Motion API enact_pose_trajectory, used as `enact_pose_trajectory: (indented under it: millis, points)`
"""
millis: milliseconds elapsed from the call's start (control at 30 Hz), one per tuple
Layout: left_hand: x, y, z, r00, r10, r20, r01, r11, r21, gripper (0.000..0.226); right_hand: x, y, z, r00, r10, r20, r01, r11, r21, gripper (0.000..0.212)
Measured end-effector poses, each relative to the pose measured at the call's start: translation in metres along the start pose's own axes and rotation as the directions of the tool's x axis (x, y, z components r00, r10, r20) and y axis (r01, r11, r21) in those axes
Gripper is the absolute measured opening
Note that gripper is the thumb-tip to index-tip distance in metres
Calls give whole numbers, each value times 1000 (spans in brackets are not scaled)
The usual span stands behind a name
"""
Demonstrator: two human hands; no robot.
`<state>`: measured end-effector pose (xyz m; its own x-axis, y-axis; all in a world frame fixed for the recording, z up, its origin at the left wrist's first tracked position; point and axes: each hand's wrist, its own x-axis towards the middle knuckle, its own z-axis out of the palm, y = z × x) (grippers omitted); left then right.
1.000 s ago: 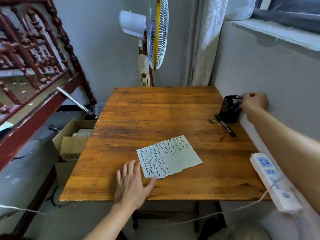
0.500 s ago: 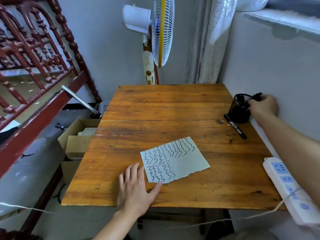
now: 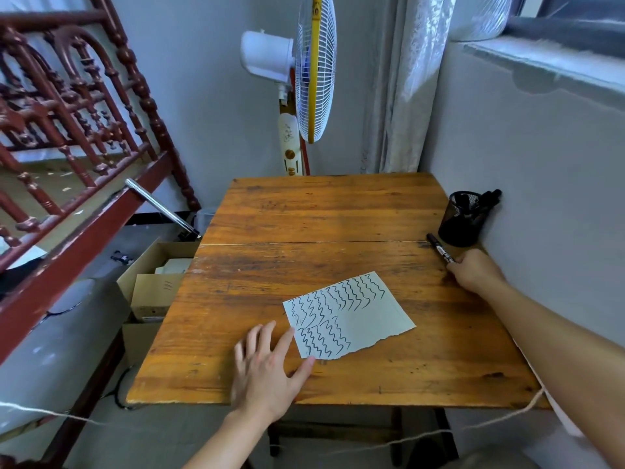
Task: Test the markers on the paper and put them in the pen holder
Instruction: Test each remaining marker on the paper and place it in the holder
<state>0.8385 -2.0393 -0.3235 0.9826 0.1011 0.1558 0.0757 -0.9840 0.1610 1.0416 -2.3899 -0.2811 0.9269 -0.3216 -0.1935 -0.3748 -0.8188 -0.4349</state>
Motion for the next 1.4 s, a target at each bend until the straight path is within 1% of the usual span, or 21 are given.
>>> enact_pose_trajectory:
  millis: [100, 133, 233, 300, 400, 467, 567, 633, 667, 733, 800, 867, 900, 967, 1000, 1067, 1200, 1300, 1367, 1400]
  points:
    - [-1, 1, -2, 1000, 3, 12, -3, 1000, 6, 70, -45, -16, -5, 987, -158, 8, 156, 978, 142, 26]
    - [-1, 1, -3, 1000, 7, 17, -7, 1000, 4, 71, -66, -21, -6, 974, -223, 27, 214, 960, 180, 29]
    - [-3, 1, -7, 1000, 17, -1, -17, 999, -50, 72, -135, -28, -3, 913, -385, 138, 338, 900, 274, 33]
    - [-7, 4, -10, 998, 50, -44, -54, 993, -101, 68, -176, -25, -1, 876, -439, 201, 354, 866, 352, 33]
    - [-17, 15, -19, 979, 163, -119, -178, 975, -135, 59, -220, -17, 4, 844, -467, 265, 325, 837, 440, 32]
    - [-28, 26, -28, 958, 237, -161, -260, 956, -138, 52, -243, -14, 6, 822, -493, 286, 329, 820, 468, 34]
    - [-47, 43, -45, 945, 288, -155, -307, 945, -116, 29, -269, -14, 8, 794, -532, 292, 372, 807, 459, 43]
    - [-58, 50, -53, 952, 283, -118, -297, 947, -120, 12, -284, -16, 8, 771, -559, 305, 395, 795, 460, 40]
    - [-63, 50, -55, 955, 274, -110, -287, 950, -126, 11, -291, -17, 8, 757, -574, 312, 403, 787, 468, 38]
    - [-69, 47, -58, 955, 279, -104, -289, 952, -100, 19, -303, -18, 7, 724, -611, 320, 437, 766, 472, 36]
    - [-74, 44, -63, 948, 316, -42, -318, 945, -79, 20, -312, -16, 7, 686, -665, 296, 535, 736, 414, 32]
    - [-76, 40, -67, 940, 338, 33, -332, 935, -124, 19, -319, -11, 5, 641, -725, 254, 652, 688, 320, 26]
    - [-76, 36, -68, 942, 328, 70, -314, 936, -160, 20, -321, -8, 3, 618, -752, 229, 697, 659, 281, 25]
    - [-75, 19, -70, 957, 256, 135, -222, 950, -221, 27, -321, 2, -6, 587, -788, 185, 751, 616, 237, 25]
    - [-74, 8, -71, 963, 216, 159, -176, 956, -233, 32, -319, 7, -11, 591, -790, 162, 757, 612, 229, 26]
    - [-71, -12, -72, 974, 152, 168, -111, 966, -233, 36, -313, 18, -19, 635, -762, 126, 729, 645, 228, 24]
    - [-60, -14, -65, 997, 78, 18, -71, 965, -253, 29, -298, 30, -18, 747, -658, 91, 605, 731, 315, 18]
    - [-52, 3, -48, 993, 107, -49, -116, 960, -255, 19, -290, 33, -9, 803, -591, 82, 515, 755, 405, 25]
    - [-46, 14, -33, 987, 153, -57, -162, 961, -224, 25, -284, 36, -3, 826, -558, 77, 471, 759, 451, 30]
    - [-43, 18, -27, 985, 164, -48, -171, 963, -209, 30, -281, 38, 0, 837, -542, 80, 451, 764, 462, 28]
